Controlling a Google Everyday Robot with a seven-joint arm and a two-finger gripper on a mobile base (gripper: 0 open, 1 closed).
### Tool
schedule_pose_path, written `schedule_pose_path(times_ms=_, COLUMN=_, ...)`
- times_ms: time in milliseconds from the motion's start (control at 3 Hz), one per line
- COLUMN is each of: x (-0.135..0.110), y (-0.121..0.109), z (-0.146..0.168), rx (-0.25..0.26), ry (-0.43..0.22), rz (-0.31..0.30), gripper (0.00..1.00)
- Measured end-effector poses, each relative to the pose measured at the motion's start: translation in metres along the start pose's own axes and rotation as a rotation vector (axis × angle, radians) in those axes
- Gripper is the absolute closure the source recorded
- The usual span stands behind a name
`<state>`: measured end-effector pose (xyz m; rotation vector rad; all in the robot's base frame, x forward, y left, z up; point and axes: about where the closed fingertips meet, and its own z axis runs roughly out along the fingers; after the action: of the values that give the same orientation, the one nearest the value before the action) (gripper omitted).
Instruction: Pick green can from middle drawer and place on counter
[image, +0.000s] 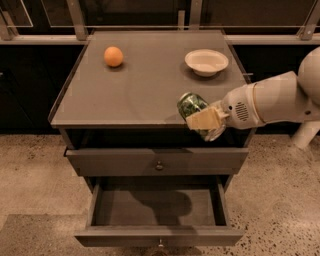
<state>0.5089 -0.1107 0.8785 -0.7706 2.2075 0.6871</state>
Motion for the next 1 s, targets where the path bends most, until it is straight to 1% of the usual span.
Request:
schedule_pose_path(times_ms=333, x=-0.005, y=0.007, z=0.001, rx=-0.013, ry=-0.026, rz=-0.014, gripper=1.0)
schedule_pose_path(times_ms=667, x=0.022, y=0.02, z=0.009, rx=-0.05, ry=-0.058, rz=0.099, gripper=1.0)
schedule_pose_path(times_ms=1000, x=0.105, y=0.032, z=0.044, rx=-0.127, ry=-0.032, rz=0.29, gripper=1.0)
